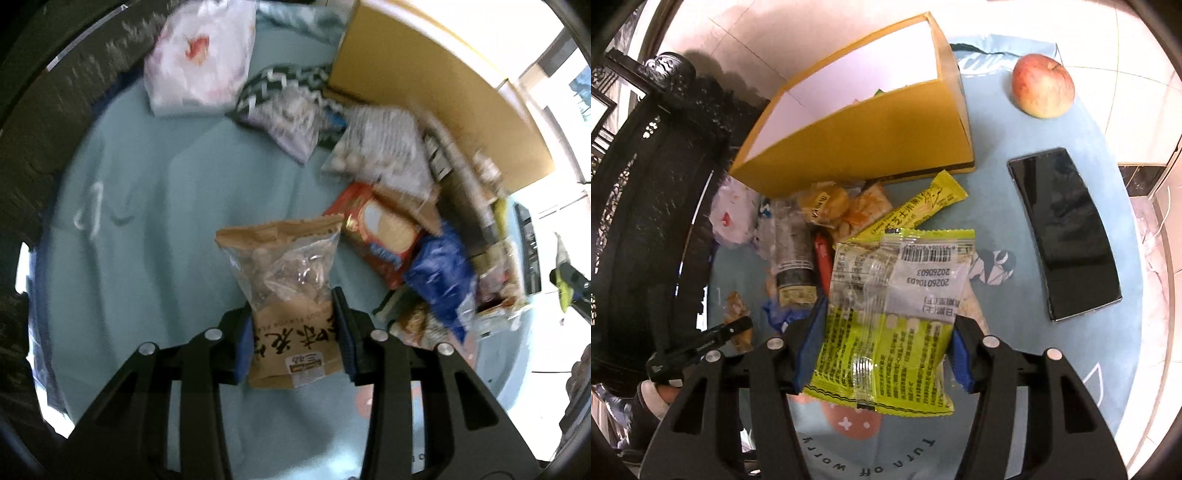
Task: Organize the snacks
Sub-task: 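Carry both packets over the yellow box and open both grippers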
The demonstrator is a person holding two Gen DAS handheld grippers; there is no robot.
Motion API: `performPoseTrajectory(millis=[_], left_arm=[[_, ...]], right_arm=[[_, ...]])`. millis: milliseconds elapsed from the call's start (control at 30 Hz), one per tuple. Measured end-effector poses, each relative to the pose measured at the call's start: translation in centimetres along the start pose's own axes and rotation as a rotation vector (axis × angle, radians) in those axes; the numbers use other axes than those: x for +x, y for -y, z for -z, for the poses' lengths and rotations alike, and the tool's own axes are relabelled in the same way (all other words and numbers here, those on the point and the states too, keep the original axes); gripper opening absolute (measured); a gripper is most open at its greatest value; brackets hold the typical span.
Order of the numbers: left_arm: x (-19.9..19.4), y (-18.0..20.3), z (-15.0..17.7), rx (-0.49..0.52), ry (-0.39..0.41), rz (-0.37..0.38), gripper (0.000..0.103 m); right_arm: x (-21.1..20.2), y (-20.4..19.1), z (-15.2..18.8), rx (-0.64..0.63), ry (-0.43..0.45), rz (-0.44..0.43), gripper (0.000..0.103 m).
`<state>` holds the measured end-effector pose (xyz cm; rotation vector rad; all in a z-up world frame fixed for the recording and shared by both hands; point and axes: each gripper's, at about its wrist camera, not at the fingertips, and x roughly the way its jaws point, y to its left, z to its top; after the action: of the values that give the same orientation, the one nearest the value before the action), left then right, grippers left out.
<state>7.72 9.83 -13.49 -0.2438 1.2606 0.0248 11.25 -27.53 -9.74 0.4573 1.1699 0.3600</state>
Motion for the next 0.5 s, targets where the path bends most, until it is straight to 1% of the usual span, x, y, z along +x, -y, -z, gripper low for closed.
performPoseTrajectory(millis=[100, 167, 233, 367, 433, 500], left_arm=[[-2.0, 0.2, -0.8, 0.003, 0.04, 0.013, 0.038], [-3.4, 0.6, -1.5, 0.011, 0.065, 0.022, 0.038], [-5.3, 1.6, -2.8, 0.034, 0.111, 0.05, 0.038], [-8.3, 4.1, -6.2, 0.086, 0.199, 0.096, 0.038], [-9.2, 6.5, -8.6, 0.124, 0.245, 0.12, 0.038], [-9.9, 8.9, -11.3, 0.162, 0.285, 0.131, 0.038]], right_arm=[[-0.6, -0.8, 0.0, -0.013, 0.012, -0.013, 0.059], [-1.1, -1.9, -0.8, -0.031, 0.034, -0.028, 0.059], [-2.0, -2.5, -1.4, -0.051, 0.063, -0.044, 0.059], [-3.9, -4.1, -4.5, -0.085, 0.148, -0.081, 0.059], [-4.8, -4.9, -6.9, -0.094, 0.206, -0.097, 0.059], [-5.0, -5.5, -8.9, -0.101, 0.24, -0.098, 0.059]])
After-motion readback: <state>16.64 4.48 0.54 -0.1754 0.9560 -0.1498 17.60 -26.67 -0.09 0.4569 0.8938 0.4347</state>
